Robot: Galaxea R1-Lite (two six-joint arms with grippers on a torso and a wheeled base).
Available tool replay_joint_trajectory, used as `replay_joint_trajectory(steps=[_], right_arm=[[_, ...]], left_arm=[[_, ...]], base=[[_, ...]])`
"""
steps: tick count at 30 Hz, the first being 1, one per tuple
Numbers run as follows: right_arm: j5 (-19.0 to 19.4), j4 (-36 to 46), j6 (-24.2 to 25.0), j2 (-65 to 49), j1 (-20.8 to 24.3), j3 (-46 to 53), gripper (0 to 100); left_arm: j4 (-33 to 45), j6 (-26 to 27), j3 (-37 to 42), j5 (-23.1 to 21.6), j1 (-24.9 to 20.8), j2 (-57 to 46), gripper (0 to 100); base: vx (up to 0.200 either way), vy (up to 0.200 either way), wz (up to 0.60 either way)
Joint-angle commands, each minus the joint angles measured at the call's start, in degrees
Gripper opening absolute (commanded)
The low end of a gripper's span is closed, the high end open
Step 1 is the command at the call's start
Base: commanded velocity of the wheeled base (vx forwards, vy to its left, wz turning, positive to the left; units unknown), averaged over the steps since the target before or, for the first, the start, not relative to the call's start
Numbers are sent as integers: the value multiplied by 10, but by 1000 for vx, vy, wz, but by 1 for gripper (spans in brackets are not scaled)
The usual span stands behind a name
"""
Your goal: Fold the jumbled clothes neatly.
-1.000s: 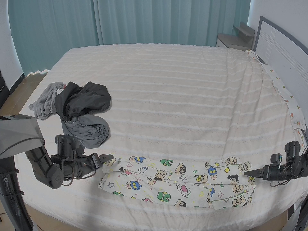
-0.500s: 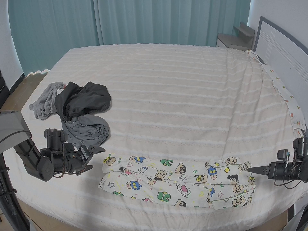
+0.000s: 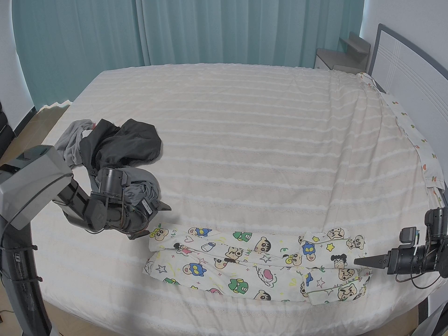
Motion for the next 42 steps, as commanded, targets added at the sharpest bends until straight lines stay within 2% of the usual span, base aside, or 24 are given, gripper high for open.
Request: replay_joint_trajectory(steps=[1, 2, 4, 12, 13, 23, 30, 36, 38, 42], right_arm=[[0, 0, 1, -27, 6, 14, 100], [0, 0, 1, -33, 6, 18, 100], [0, 0, 1, -35, 7, 20, 100], [0, 0, 1, -35, 10, 24, 100], [0, 0, 1, -35, 11, 24, 100], [0, 0, 1, -35, 13, 28, 100], [0, 0, 1, -36, 14, 30, 100], [0, -1, 1, -36, 14, 30, 100], [0, 0, 1, -36, 14, 30, 100], [0, 0, 1, -35, 14, 30, 100]], left_arm=[[10, 38, -23, 36, -22, 47, 100], [7, 56, -27, 62, -31, 60, 100], [12, 57, -38, 68, -39, 62, 100], [12, 56, -49, 67, -61, 61, 100], [12, 56, -49, 67, -63, 61, 0], [12, 55, -48, 72, -66, 58, 0], [-1, 54, -44, 72, -67, 20, 0], [-39, 58, -34, 72, -69, 19, 0], [-83, 60, -7, 70, -77, 24, 0], [-108, 71, 21, 67, -79, 26, 0]], base=[[0, 0, 0], [0, 0, 0], [0, 0, 0], [0, 0, 0], [0, 0, 0], [0, 0, 0], [0, 0, 0], [0, 0, 0], [0, 0, 0], [0, 0, 0]])
